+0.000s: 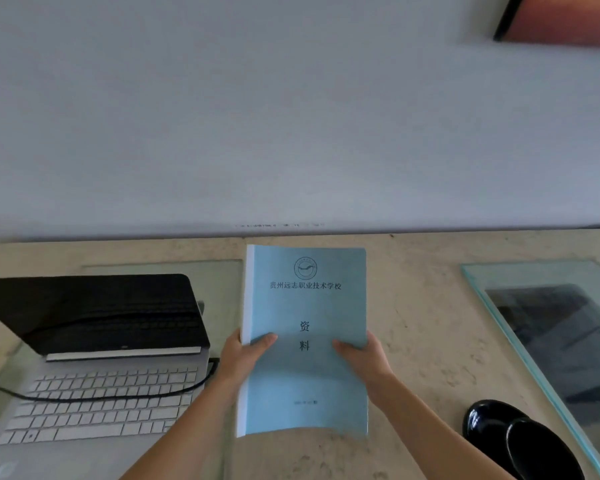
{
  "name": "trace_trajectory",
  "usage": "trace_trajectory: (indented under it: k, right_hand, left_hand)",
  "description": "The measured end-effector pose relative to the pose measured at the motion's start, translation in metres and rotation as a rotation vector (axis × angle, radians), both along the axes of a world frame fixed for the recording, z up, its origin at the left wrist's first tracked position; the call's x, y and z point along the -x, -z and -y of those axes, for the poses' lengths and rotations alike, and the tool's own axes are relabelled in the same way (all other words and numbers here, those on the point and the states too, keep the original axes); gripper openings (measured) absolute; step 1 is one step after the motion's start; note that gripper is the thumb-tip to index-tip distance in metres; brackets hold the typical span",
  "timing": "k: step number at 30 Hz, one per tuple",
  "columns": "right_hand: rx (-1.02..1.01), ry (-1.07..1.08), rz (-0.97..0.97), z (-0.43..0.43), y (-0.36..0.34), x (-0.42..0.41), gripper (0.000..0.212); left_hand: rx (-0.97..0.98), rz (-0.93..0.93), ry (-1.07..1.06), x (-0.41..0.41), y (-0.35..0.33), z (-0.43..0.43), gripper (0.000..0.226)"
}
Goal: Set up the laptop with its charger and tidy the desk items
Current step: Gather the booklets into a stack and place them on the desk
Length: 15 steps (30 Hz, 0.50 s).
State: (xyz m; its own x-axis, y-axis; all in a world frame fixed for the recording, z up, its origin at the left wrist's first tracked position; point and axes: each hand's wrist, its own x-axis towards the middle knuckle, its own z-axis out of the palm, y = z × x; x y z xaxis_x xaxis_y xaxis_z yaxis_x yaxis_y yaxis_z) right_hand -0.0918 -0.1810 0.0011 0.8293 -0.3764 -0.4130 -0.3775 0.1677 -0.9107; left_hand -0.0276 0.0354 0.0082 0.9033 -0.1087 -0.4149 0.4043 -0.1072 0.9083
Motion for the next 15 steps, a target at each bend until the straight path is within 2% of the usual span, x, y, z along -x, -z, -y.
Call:
trace_trajectory:
  k: [2, 6, 8, 12, 15]
  right_hand:
    - [-0.022, 0.001, -0.023, 0.002, -0.001, -0.028, 0.019]
    - [-0.058, 0.011, -0.068, 0.005, 0.004, -0.085, 0.028]
    - [-0.065, 0.017, -0.099, 0.008, 0.012, -0.111, 0.030]
    - [-0.033, 0.019, -0.152, 0.016, 0.027, -0.158, 0.030]
    - [-0.032, 0.021, -0.170, 0.025, 0.036, -0.188, 0.030]
  left_hand:
    - [-0.036, 0.019, -0.052, -0.027, 0.002, 0.008, 0.018]
    - [-0.178, 0.030, -0.154, -0.074, 0.005, 0.020, 0.032]
    - [-0.186, 0.022, -0.194, -0.095, 0.013, 0.024, 0.026]
    - [-0.192, 0.007, -0.171, -0.134, 0.029, 0.029, 0.014]
    - [-0.201, 0.009, -0.113, -0.154, 0.035, 0.033, 0.020]
